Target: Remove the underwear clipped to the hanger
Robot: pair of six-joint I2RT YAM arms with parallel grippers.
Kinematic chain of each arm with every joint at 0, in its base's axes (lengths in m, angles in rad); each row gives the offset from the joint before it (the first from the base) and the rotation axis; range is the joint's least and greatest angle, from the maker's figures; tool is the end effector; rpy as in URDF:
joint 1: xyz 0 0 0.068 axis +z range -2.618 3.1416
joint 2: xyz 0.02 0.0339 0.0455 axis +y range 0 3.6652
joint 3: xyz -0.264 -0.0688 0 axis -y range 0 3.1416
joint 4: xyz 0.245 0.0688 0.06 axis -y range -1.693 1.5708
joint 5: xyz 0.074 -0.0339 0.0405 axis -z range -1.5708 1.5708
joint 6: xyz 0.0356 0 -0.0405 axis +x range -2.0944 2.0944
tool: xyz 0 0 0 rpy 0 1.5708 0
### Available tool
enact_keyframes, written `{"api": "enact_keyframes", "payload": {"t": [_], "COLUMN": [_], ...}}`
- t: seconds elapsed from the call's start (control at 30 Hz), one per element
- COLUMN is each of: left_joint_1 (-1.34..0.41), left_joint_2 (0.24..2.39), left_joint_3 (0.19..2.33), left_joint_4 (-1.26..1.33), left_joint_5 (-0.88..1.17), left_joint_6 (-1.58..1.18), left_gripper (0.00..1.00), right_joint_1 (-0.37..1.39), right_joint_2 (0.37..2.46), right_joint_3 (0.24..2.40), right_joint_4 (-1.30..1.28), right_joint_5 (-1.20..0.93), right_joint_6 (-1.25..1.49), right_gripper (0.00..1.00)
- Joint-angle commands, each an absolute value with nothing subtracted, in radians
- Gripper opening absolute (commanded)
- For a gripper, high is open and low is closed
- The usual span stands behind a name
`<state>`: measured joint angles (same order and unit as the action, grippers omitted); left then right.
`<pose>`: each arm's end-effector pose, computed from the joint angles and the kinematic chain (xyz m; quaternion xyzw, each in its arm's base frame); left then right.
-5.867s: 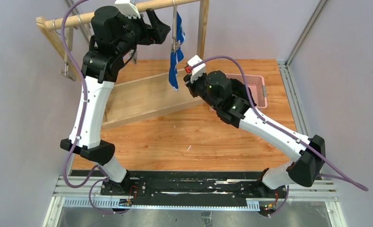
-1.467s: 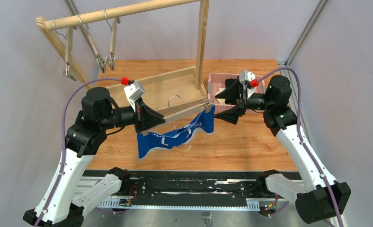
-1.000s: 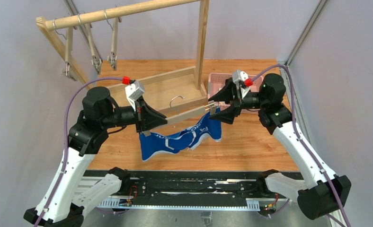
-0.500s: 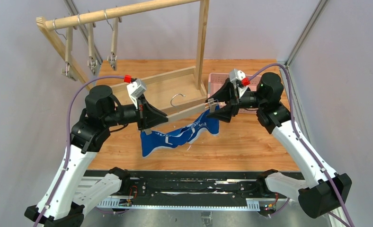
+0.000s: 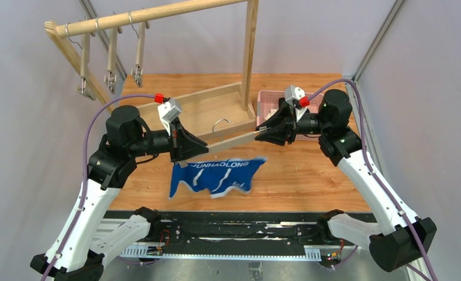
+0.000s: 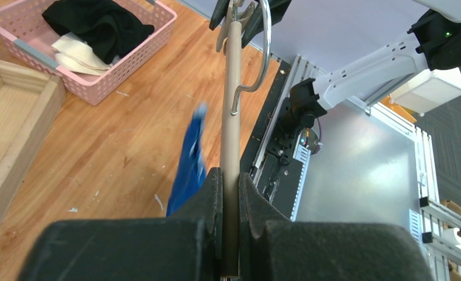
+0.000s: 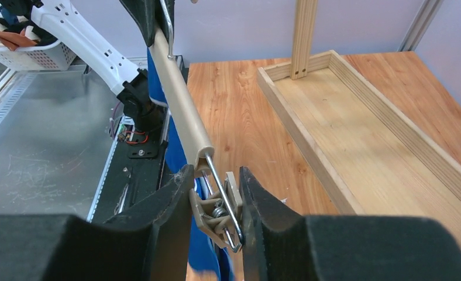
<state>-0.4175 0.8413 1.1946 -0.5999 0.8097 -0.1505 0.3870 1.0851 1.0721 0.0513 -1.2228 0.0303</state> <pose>0.1255 -0.0839 0.4273 0.3365 0.6863 -0.4565 0.4554 0.1991 0.1173 0.4071 -0.5078 0.4854 0.5116 0.4947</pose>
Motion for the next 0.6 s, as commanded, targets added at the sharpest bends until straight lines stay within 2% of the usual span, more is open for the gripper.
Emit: {"api": "enact_keyframes", "payload": {"t": [0.0,0.03,0.07,0.13,0.17,0.23,0.47,0.57], "left_joint_1": [-0.42,-0.421,-0.422,-0.421,-0.42,-0.421,-0.421,-0.422], "left_joint_2": [0.839,0.839,0.84,0.841,0.844,0.856,0.879,0.883], "left_joint_3": [1.197,1.197,1.197,1.201,1.208,1.232,1.306,1.325], "left_joint_4": [-0.539,-0.542,-0.544,-0.549,-0.555,-0.576,-0.595,-0.594], "left_joint_5": [0.796,0.796,0.796,0.792,0.79,0.789,0.751,0.674], "left_joint_6": [-0.169,-0.166,-0.162,-0.156,-0.151,-0.135,-0.122,-0.134], "left_gripper": [0.0,0.0,0.0,0.0,0.0,0.0,0.0,0.0], "right_joint_1": [0.4,0.4,0.4,0.4,0.401,0.4,0.4,0.4], "right_joint_2": [1.067,1.064,1.061,1.054,1.048,1.032,0.943,0.892], "right_joint_3": [1.097,1.097,1.1,1.103,1.102,1.093,0.991,0.898], "right_joint_4": [0.039,0.042,0.042,0.042,0.044,0.045,0.075,0.143], "right_joint_5": [-1.191,-1.186,-1.175,-1.139,-1.117,-1.073,-0.844,-0.73], "right_joint_6": [0.015,0.018,0.021,0.023,0.023,0.019,0.041,0.11], "right_gripper": [0.01,0.01,0.11,0.51,0.64,0.77,0.78,0.78]}}
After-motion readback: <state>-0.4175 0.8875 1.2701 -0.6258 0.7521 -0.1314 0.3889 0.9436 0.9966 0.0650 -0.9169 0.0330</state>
